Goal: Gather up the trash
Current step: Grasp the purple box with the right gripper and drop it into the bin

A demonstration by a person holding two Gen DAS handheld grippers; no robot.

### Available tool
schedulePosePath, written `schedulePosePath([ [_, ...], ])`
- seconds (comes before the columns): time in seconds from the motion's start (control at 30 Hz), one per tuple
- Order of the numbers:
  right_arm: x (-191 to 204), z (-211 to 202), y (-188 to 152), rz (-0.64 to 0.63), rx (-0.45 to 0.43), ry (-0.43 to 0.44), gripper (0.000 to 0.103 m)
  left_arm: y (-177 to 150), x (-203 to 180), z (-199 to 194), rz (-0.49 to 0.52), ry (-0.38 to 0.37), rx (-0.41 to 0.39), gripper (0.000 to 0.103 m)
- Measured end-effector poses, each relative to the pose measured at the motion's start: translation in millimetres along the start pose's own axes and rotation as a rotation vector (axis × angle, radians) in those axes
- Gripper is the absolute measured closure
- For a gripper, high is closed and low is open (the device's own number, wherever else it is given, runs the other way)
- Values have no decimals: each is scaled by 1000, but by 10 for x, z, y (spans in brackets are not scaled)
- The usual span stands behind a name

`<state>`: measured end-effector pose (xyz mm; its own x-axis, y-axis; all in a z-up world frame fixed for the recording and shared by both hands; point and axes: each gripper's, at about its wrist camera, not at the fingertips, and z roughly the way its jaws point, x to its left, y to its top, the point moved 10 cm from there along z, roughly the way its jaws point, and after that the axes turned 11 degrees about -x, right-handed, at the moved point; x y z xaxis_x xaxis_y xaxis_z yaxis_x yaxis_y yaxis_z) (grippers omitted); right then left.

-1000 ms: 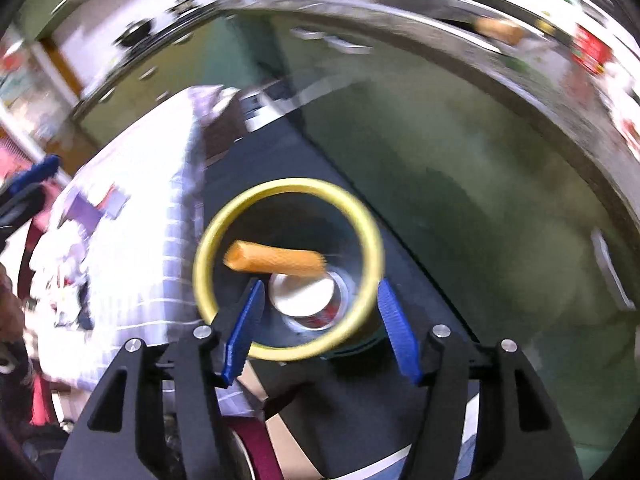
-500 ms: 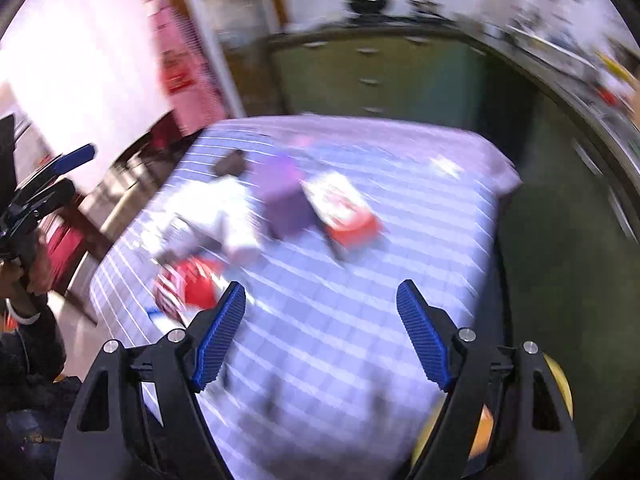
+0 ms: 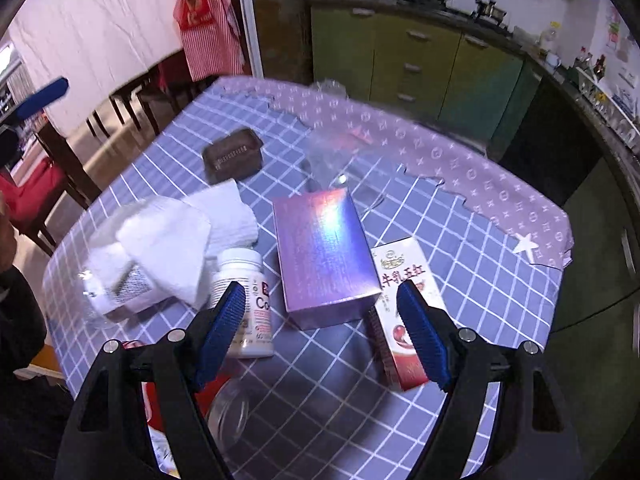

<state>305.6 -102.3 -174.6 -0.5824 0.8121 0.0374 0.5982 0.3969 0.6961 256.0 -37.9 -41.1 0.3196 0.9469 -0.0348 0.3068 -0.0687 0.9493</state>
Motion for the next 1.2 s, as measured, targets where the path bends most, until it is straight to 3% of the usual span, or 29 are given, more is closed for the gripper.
schedulePosePath([
  [0.13, 71, 218, -17, -21, 27, 5, 27, -60, 51, 59, -1, 6, -1, 12],
  [0.2, 79, 299, -23, -31, 40, 0, 45, -79, 80, 89, -9, 9, 5, 11],
  [0.23, 70, 340, -28, -28, 47, -5, 49, -90, 94, 100, -12, 10, 10, 11],
  [0.33, 72, 343, 4, -3, 27, -5, 50, -94, 129, 117, -8, 17, 15, 11],
  [0.47, 133, 41, 122, 23, -56, 7, 50, -102, 159, 154, 2, 26, 16, 11],
  [0.63, -49, -796, 143, 101, -184, -63, 50, -155, 197, 211, -4, 25, 30, 11],
  [0.8, -728, -1773, -490, 286, -195, -311, 50, -195, 223, 247, -13, 22, 42, 11],
  [0.93, -1312, -2277, -1392, 503, -104, -501, 50, -220, 183, 266, 4, 19, 50, 11],
  [1.03, -1641, -2288, -2067, 620, -2, -580, 50, -227, 151, 266, 19, 25, 54, 11],
  [1.2, -1992, -2030, -2811, 795, 71, -584, 49, -216, 170, 288, 14, 33, 68, 10],
])
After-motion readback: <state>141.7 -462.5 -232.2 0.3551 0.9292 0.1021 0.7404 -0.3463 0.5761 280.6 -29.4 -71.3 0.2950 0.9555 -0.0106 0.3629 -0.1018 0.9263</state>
